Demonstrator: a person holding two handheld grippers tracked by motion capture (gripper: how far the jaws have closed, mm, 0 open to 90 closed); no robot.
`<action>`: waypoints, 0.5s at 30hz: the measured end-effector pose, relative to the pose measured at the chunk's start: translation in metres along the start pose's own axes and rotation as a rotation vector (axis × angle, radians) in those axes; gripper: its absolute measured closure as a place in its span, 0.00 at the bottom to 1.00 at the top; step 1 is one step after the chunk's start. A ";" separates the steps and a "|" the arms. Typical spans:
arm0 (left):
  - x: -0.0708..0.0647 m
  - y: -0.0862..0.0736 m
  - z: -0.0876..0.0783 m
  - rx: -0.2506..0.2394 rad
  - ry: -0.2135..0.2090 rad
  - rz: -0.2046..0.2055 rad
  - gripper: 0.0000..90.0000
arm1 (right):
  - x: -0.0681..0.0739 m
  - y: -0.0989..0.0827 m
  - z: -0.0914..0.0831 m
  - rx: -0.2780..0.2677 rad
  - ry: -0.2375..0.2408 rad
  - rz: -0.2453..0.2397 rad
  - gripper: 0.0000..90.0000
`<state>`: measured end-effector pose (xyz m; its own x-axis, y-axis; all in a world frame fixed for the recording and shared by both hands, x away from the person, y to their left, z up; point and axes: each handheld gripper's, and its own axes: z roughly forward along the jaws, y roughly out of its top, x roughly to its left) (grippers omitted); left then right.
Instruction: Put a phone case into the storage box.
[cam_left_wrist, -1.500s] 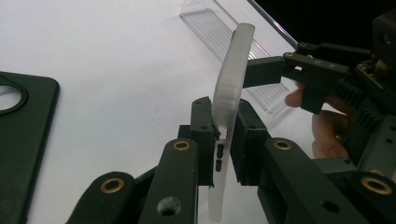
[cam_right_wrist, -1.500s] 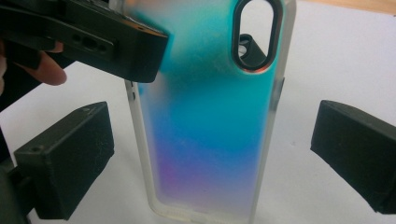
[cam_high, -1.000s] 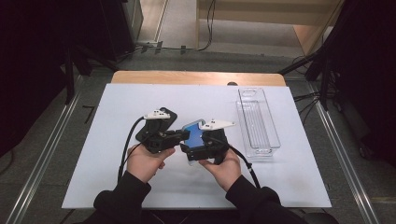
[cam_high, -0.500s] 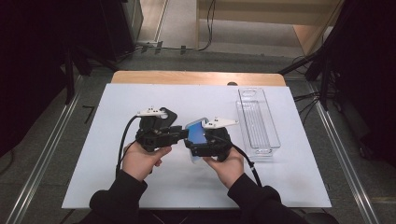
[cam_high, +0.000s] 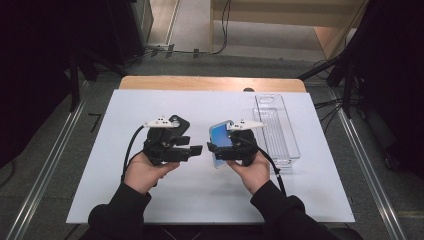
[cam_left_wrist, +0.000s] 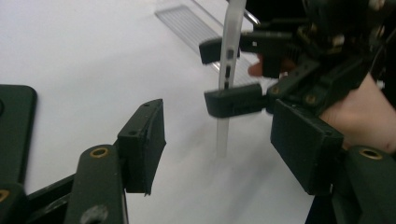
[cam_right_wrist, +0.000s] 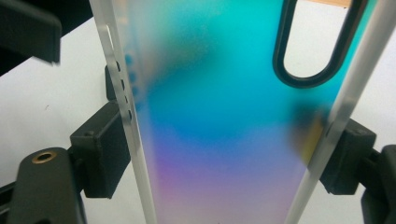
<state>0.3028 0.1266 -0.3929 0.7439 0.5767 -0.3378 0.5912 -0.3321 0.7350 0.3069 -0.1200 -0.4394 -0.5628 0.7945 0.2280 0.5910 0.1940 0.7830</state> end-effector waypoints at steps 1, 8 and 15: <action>0.001 -0.002 0.002 0.006 -0.003 0.020 0.39 | -0.001 0.000 0.000 0.001 -0.001 0.000 0.18; 0.004 -0.023 0.009 0.004 -0.014 0.209 0.35 | -0.004 0.003 -0.006 0.001 0.006 -0.027 0.18; 0.014 -0.042 0.012 0.045 -0.043 0.203 0.35 | -0.006 0.006 -0.011 -0.005 0.038 -0.035 0.18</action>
<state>0.2922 0.1393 -0.4355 0.8609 0.4629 -0.2111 0.4407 -0.4713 0.7640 0.3071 -0.1305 -0.4299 -0.6051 0.7646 0.2220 0.5673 0.2185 0.7940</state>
